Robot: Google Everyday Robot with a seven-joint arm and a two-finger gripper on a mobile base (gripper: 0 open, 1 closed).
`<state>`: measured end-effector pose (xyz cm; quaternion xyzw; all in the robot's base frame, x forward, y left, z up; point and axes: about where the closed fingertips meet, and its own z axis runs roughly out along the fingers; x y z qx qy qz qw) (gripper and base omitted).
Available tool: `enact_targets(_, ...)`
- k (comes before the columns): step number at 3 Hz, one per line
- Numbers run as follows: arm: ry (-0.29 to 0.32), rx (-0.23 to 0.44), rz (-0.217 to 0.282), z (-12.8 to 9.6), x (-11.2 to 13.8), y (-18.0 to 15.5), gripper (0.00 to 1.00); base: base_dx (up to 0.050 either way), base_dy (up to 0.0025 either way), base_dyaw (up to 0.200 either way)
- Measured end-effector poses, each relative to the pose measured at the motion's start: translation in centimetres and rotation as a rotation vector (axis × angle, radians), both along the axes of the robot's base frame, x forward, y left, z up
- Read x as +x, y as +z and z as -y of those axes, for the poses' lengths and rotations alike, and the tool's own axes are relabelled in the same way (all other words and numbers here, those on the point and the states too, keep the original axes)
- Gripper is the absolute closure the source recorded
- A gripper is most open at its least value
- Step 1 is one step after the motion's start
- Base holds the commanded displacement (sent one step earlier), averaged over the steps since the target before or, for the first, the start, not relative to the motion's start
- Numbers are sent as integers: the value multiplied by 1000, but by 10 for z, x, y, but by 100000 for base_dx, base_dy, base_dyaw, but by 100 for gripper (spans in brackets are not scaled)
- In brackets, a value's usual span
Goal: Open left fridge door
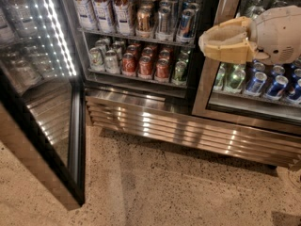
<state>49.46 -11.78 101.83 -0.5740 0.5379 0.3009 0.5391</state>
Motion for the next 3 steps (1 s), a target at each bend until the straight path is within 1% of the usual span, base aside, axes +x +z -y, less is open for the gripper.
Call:
enact_targets(2,0,0,0,0,0,0,11,0,0,0)
enact_targets(3,0,0,0,0,0,0,0,0,0,0)
